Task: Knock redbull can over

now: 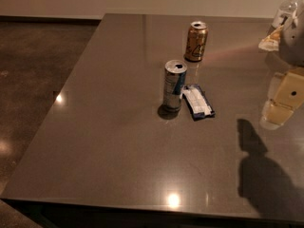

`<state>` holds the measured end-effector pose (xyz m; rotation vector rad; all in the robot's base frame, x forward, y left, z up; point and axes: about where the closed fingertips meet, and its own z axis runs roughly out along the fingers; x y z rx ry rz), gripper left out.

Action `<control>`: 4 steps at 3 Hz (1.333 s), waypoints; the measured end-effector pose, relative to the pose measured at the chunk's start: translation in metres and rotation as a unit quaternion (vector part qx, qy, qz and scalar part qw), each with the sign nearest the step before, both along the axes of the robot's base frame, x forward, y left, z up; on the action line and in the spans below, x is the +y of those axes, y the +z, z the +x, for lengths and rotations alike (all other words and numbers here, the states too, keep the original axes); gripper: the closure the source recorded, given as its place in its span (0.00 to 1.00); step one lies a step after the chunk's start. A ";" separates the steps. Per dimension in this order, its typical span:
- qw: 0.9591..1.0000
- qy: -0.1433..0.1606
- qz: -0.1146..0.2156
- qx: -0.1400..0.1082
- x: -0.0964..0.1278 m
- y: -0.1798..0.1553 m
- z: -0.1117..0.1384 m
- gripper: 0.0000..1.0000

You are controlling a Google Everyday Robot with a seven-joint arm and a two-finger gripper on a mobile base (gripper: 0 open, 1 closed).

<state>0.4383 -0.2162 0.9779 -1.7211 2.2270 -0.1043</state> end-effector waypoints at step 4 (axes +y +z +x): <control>0.992 -0.028 0.125 -0.016 0.061 -0.009 0.053 0.00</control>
Offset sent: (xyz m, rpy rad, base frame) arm 0.0243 0.0234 -0.0019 0.0756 -0.0061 -0.0220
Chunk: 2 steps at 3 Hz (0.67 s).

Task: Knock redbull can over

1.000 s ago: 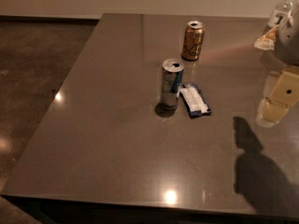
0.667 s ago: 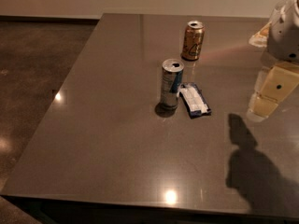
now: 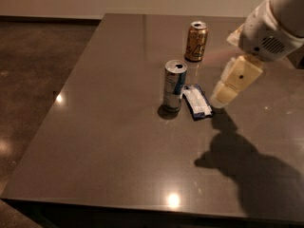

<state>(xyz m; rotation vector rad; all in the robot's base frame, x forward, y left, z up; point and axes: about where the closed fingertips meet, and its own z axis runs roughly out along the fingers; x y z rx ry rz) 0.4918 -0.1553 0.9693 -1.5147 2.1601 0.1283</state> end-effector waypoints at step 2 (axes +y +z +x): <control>0.996 0.007 0.087 -0.018 0.053 -0.026 0.037 0.00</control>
Offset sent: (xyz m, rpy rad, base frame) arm 0.0578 0.0854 -0.0461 0.2737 -0.0544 0.0410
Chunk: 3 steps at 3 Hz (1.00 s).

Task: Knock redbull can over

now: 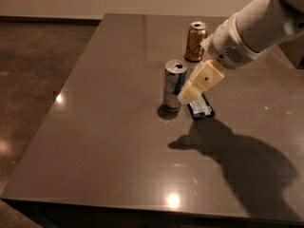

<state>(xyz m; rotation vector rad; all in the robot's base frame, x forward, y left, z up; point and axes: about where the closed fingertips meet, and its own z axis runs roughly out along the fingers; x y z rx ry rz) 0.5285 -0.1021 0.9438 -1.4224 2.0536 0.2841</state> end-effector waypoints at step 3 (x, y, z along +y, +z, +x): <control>0.997 0.036 0.065 0.001 0.045 -0.020 0.013 0.29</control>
Offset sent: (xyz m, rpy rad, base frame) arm 0.0175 0.0510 -0.0241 0.1641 0.0042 0.0812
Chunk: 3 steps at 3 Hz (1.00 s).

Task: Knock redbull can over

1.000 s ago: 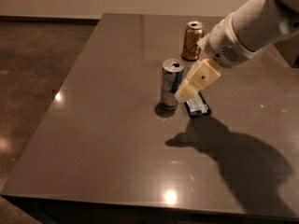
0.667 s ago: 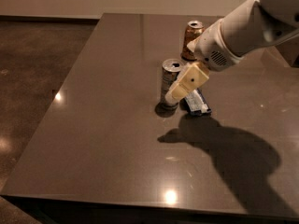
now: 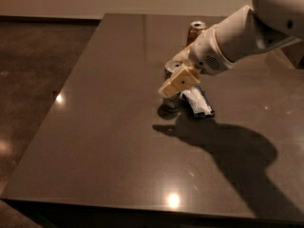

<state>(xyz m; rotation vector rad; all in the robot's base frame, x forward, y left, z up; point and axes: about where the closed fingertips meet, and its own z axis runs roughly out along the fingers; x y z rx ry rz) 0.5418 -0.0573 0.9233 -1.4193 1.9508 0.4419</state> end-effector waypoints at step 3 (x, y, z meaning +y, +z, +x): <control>0.999 0.031 -0.001 0.027 0.011 0.031 -0.005 0.98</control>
Offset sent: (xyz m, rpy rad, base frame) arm 0.0002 0.0087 0.0303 0.0420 0.0527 0.0479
